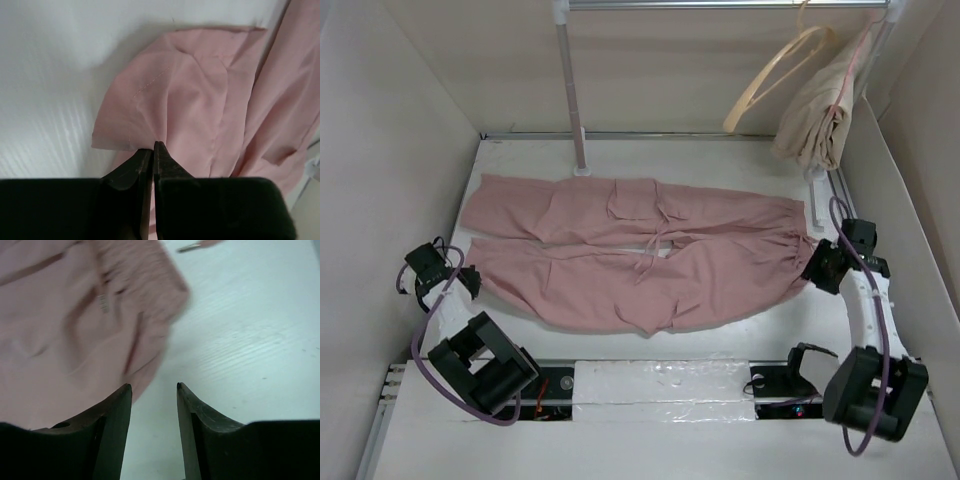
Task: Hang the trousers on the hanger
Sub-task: Fold the trousers at the center of the board.
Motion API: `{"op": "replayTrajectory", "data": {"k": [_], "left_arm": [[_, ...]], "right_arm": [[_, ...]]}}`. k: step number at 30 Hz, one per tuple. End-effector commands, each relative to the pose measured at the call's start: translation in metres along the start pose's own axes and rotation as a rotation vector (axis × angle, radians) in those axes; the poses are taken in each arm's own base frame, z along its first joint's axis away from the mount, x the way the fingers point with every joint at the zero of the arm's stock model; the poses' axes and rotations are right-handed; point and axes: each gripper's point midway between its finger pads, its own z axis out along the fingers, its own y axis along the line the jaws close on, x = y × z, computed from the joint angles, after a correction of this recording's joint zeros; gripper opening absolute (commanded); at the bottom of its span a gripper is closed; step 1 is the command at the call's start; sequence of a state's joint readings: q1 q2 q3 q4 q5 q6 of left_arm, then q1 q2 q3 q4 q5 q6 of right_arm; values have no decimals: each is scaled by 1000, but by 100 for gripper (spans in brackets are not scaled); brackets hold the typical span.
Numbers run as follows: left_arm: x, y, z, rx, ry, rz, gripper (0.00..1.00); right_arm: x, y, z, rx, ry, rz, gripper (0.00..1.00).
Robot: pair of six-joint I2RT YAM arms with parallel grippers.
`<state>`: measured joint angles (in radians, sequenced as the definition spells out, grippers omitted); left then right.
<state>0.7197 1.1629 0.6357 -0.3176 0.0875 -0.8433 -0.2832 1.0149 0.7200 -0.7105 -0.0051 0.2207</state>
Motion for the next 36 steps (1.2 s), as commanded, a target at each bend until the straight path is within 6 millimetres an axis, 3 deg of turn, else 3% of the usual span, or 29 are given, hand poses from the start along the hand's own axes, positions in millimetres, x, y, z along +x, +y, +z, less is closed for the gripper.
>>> {"op": "replayTrajectory", "data": {"k": [1,3,8,14,15,16,18,20,22,23,26,29,31,32,33,36], "left_arm": [[18,-11,-1,93,74,-40,0],[26,-9,2,112,97,-57,0],[25,-9,2,111,98,-39,0],[26,-7,-1,122,82,-28,0],[24,-5,-3,117,70,-25,0],[22,-5,-5,114,60,-20,0],[15,-9,-12,117,31,-7,0],[-5,-23,-23,124,-33,-2,0],[-22,-36,-31,127,-75,-9,0],[-34,-53,-42,161,-99,-13,0],[-50,-69,-55,165,-127,-24,0],[-61,-76,-62,152,-147,-24,0],[-65,-86,-63,171,-142,-55,0],[-66,-92,-65,194,-141,-53,0],[-65,-99,-65,215,-132,-55,0],[-69,-127,-69,280,-154,-67,0]], "right_arm": [[-7,-33,17,117,-9,136,47],[-8,-35,33,91,-24,159,47],[-1,-16,65,-12,26,221,49],[-2,-9,91,-46,53,207,48],[2,-9,94,-51,66,205,29],[3,-9,94,-51,66,205,20],[-1,-8,85,-65,38,179,0],[-2,-6,70,-84,24,130,0],[-21,-7,43,-75,-69,79,0],[-25,-11,31,-51,-52,49,0],[-36,12,14,-111,-78,-16,0],[-49,26,3,-161,-108,-51,0],[-82,32,-10,-137,-174,-97,0],[-80,31,-5,-133,-155,-103,0],[-98,35,-11,-137,-188,-108,0],[-121,43,-4,-157,-209,-105,0]]}}
